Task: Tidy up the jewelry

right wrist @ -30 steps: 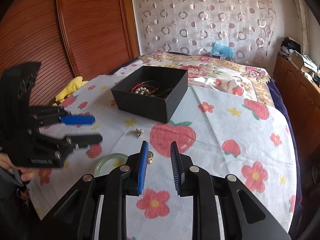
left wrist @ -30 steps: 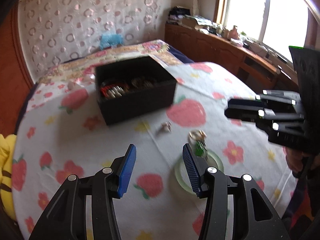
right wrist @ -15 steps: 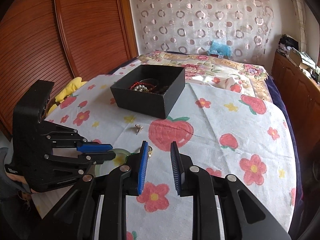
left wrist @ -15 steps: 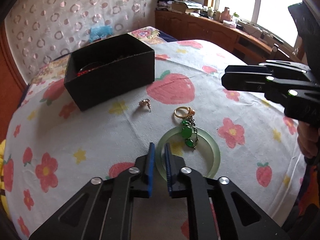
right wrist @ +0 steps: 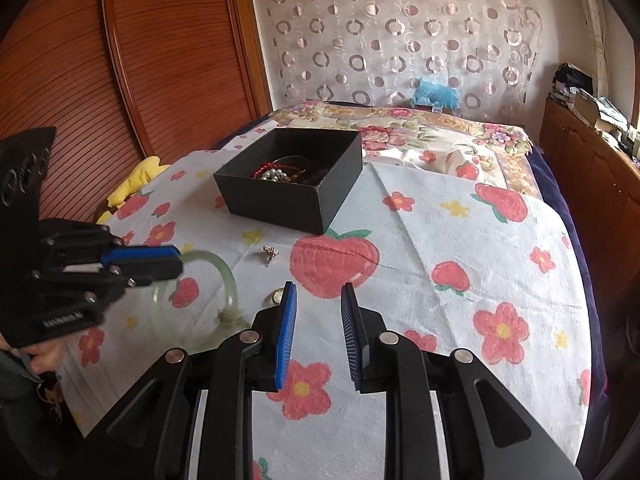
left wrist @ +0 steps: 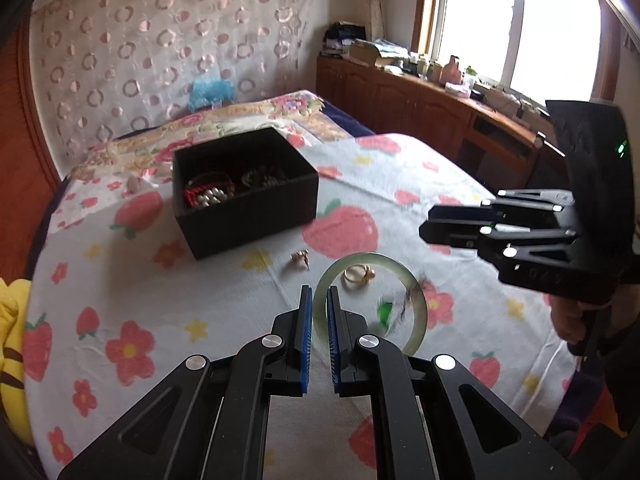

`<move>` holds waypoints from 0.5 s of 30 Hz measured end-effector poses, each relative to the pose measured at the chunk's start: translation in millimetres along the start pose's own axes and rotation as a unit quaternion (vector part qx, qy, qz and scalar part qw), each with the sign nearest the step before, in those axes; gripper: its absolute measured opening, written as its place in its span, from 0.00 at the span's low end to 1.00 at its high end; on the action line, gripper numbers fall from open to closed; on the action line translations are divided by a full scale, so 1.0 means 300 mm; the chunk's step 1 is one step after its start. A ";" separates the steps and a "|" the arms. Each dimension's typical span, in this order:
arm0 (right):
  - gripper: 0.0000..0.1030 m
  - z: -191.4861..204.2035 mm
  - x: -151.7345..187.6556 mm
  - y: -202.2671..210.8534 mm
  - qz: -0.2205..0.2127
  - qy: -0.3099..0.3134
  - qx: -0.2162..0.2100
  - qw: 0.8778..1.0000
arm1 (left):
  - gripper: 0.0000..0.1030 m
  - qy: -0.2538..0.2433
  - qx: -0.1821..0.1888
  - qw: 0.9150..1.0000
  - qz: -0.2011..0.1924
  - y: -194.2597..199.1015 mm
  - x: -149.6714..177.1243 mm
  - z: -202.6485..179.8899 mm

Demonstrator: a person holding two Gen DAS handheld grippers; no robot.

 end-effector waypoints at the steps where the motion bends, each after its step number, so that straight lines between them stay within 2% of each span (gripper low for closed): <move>1: 0.24 0.001 0.000 0.000 0.000 0.001 0.000 1.000 | 0.06 0.001 0.000 1.000 -0.003 0.011 -0.002 0.002; 7: 0.24 0.012 0.002 0.000 0.003 0.000 -0.005 1.000 | 0.06 -0.001 -0.011 1.000 -0.011 0.057 -0.013 0.025; 15: 0.24 0.105 0.049 -0.010 0.023 0.015 -0.032 0.999 | 0.06 0.019 -0.024 0.999 -0.014 0.102 0.027 0.074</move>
Point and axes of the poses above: each gripper's, at about its wrist camera, not at the fingertips, and y roughly against the way its jaws point, z to its left, x to its underside, the point moved 1 cm from there along -y, roughly the way its jaws point
